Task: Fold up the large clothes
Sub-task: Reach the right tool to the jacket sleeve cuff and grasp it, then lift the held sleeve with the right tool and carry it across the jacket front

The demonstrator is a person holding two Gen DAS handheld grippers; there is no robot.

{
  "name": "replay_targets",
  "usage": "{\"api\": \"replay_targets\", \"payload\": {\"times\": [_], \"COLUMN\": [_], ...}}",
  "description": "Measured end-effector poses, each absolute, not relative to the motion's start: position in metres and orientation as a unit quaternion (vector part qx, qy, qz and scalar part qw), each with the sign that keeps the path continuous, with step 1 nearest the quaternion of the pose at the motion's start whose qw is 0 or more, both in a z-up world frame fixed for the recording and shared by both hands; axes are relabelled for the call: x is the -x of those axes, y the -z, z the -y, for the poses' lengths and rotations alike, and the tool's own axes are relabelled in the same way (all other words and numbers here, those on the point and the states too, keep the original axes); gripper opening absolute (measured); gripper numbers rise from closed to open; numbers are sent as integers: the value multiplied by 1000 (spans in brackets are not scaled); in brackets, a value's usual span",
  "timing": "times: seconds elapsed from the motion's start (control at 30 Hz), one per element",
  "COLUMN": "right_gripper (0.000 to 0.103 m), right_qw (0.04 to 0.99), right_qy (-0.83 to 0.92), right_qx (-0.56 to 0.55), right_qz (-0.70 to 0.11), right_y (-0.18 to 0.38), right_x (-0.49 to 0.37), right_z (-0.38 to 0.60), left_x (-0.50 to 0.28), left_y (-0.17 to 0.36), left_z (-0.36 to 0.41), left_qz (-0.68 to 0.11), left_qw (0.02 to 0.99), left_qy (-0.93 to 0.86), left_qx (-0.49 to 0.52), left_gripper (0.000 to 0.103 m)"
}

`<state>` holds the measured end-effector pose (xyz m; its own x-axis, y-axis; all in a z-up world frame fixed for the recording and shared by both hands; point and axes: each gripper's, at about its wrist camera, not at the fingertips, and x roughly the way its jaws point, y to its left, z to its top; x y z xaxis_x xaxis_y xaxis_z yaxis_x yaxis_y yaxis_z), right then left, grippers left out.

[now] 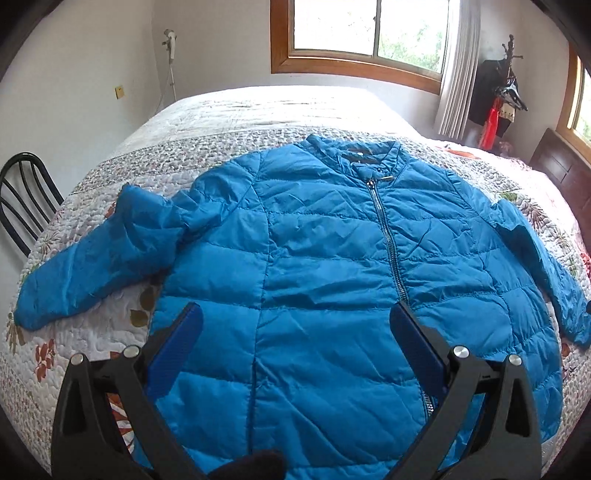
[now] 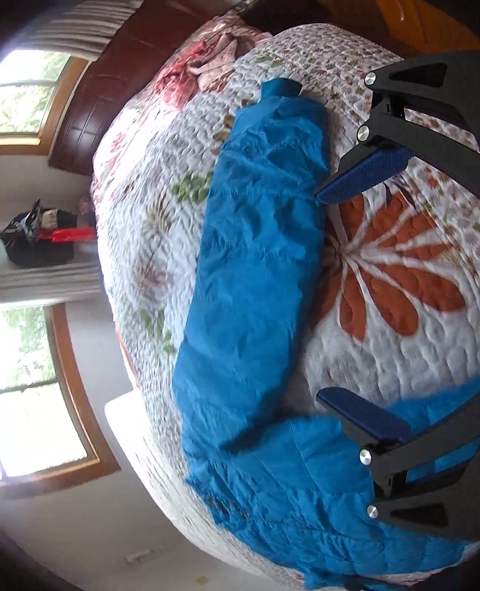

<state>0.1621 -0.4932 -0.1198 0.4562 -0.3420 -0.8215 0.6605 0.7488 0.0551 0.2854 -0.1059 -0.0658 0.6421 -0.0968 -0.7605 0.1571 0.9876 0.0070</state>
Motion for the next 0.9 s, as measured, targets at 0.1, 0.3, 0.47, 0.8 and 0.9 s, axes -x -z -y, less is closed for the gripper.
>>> {"api": "replay_targets", "payload": {"times": [0.1,0.3,0.47,0.8,0.9], "right_gripper": [99,99,99,80,50], "right_qw": [799,755,746,752,762], "right_qy": [348,378,365,355,337], "right_qx": [-186,-255,-323,-333,-352], "right_qz": [-454,-471,-454,-445,-426], "right_y": [142,186,211,211,205], "right_x": [-160,-141,-127,-152,-149], "right_z": [545,607,627,639,643], "left_x": [-303,-319,-325,-346,-357], "left_y": [79,92,101,102,92], "left_z": [106,106,109,95,95], "left_qz": [-432,-422,-431,-438,-419], "left_qw": [899,906,901,899,907], "left_qy": [62,35,39,21,15], "left_qx": [-30,-1,-30,-14,-26], "left_gripper": [100,100,100,100,100]}}
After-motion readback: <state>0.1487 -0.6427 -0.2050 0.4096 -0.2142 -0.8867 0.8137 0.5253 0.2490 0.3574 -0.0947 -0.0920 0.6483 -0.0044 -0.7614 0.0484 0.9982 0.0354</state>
